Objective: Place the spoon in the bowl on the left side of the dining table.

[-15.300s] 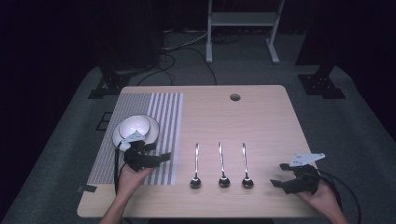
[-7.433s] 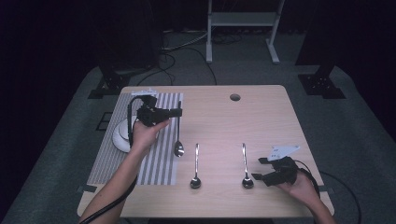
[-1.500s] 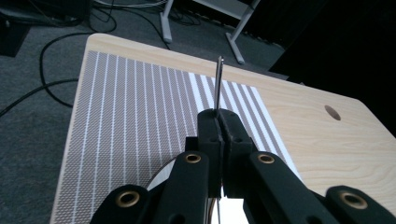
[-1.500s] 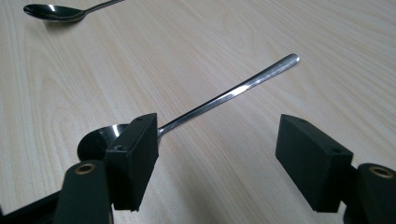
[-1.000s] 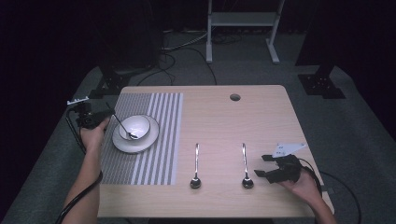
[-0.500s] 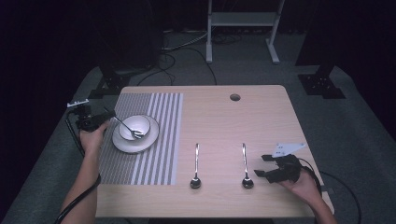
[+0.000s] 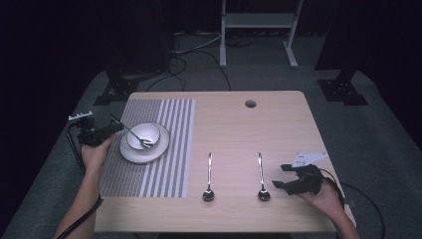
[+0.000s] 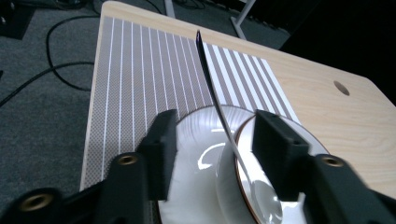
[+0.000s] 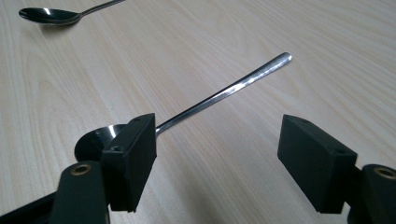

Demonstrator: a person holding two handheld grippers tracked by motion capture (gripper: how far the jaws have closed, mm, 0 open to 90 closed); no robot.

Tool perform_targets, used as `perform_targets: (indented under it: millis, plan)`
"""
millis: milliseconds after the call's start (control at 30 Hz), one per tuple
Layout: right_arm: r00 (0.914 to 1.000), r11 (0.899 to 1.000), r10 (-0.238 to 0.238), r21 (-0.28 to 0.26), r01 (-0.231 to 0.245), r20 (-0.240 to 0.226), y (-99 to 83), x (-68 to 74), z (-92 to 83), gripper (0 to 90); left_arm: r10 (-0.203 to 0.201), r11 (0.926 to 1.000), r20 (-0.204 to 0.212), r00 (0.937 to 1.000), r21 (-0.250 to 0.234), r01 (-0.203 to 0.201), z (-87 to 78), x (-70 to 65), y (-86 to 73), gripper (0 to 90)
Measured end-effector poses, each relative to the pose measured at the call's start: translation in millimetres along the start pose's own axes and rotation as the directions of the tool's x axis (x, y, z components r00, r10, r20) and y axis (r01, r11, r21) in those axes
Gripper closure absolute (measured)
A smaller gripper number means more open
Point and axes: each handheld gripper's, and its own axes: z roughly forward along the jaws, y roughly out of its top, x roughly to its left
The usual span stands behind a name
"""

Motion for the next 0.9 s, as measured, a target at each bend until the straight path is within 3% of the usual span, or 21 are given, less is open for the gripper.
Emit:
perform_targets:
  millis: [533, 900]
  plan:
    - [0.9998, 1.0, 0.015, -0.006, -0.015, 0.014, -0.2, -2.5, -3.3, 25.9, 0.07, 0.9969, 0.02, 0.9973, 0.035, -0.071, -15.4, -10.1, -16.6, 28.7]
    - [0.9997, 1.0, 0.018, -0.014, -0.018, 0.019, -0.3, -3.5, -5.9, 25.5, 0.122, 0.9912, 0.046, 0.9914, 0.046, -0.125, -20.6, -27.0, -24.3, 18.8]
